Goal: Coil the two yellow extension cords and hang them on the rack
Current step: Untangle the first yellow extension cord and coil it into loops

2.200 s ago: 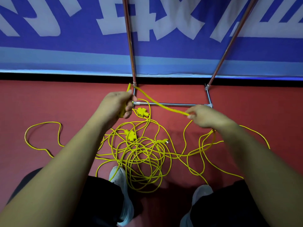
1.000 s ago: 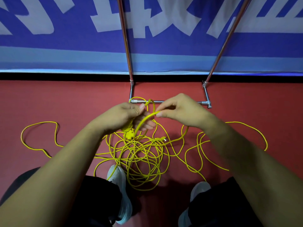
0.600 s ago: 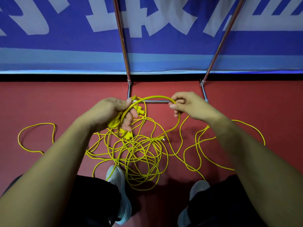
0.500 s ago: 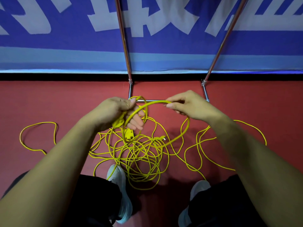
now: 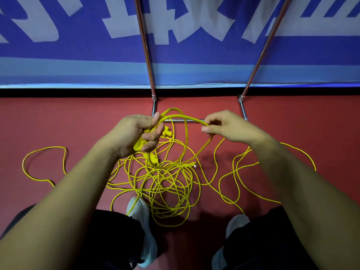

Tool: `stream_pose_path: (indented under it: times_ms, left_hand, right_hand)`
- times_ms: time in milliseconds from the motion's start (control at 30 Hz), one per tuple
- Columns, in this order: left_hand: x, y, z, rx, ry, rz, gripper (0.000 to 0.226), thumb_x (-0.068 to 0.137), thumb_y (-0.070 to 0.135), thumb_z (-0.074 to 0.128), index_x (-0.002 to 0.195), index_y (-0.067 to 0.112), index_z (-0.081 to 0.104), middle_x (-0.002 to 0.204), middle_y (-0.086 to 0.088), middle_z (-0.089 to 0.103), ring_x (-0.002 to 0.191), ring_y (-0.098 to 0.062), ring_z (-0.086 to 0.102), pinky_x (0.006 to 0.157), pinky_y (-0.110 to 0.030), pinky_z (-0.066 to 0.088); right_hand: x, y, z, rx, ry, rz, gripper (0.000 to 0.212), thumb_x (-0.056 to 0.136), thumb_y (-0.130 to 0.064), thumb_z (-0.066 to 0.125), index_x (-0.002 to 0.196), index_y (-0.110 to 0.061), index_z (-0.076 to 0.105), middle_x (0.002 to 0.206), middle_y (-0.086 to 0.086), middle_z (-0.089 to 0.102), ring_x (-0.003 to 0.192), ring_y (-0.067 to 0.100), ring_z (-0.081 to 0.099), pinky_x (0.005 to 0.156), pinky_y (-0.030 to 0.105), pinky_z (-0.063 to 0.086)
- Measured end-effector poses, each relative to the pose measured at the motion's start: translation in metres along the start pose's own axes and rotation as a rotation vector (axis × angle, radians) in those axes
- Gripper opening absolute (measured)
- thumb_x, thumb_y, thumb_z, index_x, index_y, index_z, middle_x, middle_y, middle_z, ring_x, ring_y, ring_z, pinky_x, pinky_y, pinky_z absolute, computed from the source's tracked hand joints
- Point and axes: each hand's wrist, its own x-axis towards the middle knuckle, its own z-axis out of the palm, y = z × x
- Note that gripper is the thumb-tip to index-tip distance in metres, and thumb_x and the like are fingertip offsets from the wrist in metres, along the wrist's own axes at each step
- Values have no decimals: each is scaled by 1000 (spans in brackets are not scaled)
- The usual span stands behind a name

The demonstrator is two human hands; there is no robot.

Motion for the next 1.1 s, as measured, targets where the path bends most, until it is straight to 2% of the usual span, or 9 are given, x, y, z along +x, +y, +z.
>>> stream_pose_path:
  times_ms: [133, 200, 300, 367, 567, 700, 800, 867, 1100]
  left_hand:
    - [-3, 4, 1, 65, 28, 1, 44, 90, 29, 43, 88, -10, 63, 55, -19, 57, 46, -32, 61, 48, -32, 52]
    - [-2, 4, 1, 31, 10, -10, 47, 91, 29, 41, 92, -12, 64, 66, -25, 65, 58, -37, 68, 55, -35, 58]
    - [-3, 4, -1, 9, 1, -25, 48, 91, 30, 41, 85, -5, 73, 73, -28, 67, 62, -39, 69, 54, -32, 56]
    - [-4, 4, -4, 1, 16, -38, 49, 92, 31, 40, 84, -3, 75, 76, -28, 68, 64, -38, 70, 54, -32, 57]
    - [-3, -7, 4, 146, -27, -105, 52, 92, 33, 43, 99, -14, 64, 87, -34, 69, 71, -40, 71, 62, -36, 59]
    - [4, -17, 19, 247, -89, -58, 47, 94, 33, 44, 90, -8, 67, 59, -20, 60, 45, -28, 59, 47, -27, 46]
    - [5, -12, 21, 182, -93, -10, 37, 95, 30, 43, 77, 2, 58, 47, -3, 35, 33, -16, 36, 40, -21, 28]
    - [4, -6, 17, 86, -102, 0, 34, 96, 27, 42, 72, 6, 55, 46, 1, 30, 32, -13, 31, 40, -22, 22]
    - [-10, 8, -8, -202, -252, 90, 30, 87, 34, 62, 69, 13, 50, 44, 8, 29, 31, -6, 32, 39, -21, 25]
  right_hand:
    - [-1, -9, -1, 58, 20, -39, 11, 91, -20, 66, 95, -16, 76, 65, 7, 58, 58, 12, 50, 60, 25, 45]
    - [-2, -14, -1, -35, -18, -54, 12, 91, -26, 67, 96, -22, 77, 73, 8, 67, 64, 19, 56, 64, 30, 47]
    - [-4, -24, 2, -150, -104, -76, 14, 90, -26, 66, 98, -20, 76, 95, 3, 75, 96, 22, 66, 87, 40, 49]
    - [-5, -28, 0, -190, -144, -86, 13, 91, -25, 66, 96, -20, 76, 97, 6, 74, 99, 26, 65, 89, 43, 49]
    - [-7, -41, -1, -188, -128, -131, 15, 92, -21, 64, 100, -19, 76, 94, 6, 74, 94, 24, 65, 85, 38, 48]
    - [0, -56, 22, -257, -32, -262, 13, 90, -27, 66, 94, -17, 74, 67, -6, 63, 66, 7, 54, 66, 26, 42]
    - [4, -46, 13, -147, 172, -168, 18, 81, -31, 76, 78, -15, 67, 56, -9, 49, 55, 3, 42, 55, 21, 31]
    - [3, -33, 4, -171, 174, -145, 17, 83, -26, 73, 76, -15, 62, 57, -8, 47, 55, 2, 41, 53, 18, 29]
    - [12, 41, -5, -275, 258, 133, 11, 91, -16, 59, 80, -15, 57, 72, 2, 60, 72, 24, 54, 65, 33, 40]
